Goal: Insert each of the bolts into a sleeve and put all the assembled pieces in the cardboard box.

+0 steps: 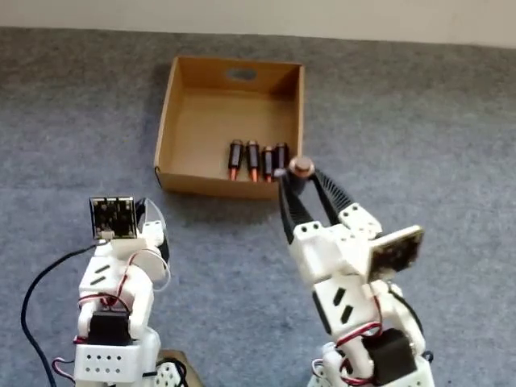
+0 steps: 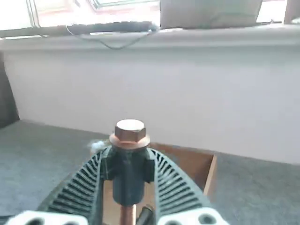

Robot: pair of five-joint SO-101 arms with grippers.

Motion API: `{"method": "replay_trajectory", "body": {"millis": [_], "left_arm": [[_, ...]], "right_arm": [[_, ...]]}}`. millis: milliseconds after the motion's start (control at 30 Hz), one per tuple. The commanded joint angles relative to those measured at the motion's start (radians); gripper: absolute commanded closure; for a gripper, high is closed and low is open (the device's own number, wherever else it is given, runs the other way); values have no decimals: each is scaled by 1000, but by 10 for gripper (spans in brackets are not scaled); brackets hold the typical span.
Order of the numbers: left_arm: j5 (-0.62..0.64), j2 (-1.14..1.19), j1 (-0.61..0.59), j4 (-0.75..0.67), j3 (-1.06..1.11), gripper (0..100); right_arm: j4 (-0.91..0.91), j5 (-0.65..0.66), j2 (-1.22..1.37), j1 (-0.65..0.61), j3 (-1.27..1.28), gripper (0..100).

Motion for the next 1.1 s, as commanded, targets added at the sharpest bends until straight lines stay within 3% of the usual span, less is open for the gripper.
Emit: {"method": "replay_trajectory", "body": {"millis": [0,267,633,800,933,1067], "left_arm": [[-8,-12,-7,-21,2,993],[-12,-12,-7,-17,2,993],[-14,-12,-8,-15,8,993],[-14,-12,-22,-15,4,993],[23,-13,-153,5,-19,993],[140,-13,-257,-2,-16,993]], "right_arm": [[-2,-12,197,-16,-252,993],[-76,-238,920,-16,-610,993],[-131,-252,1758,-81,-1168,993],[16,-253,2017,-88,-1380,993],[140,-265,2160,-88,-1557,993],[206,-397,2246,-88,-1693,993]]}}
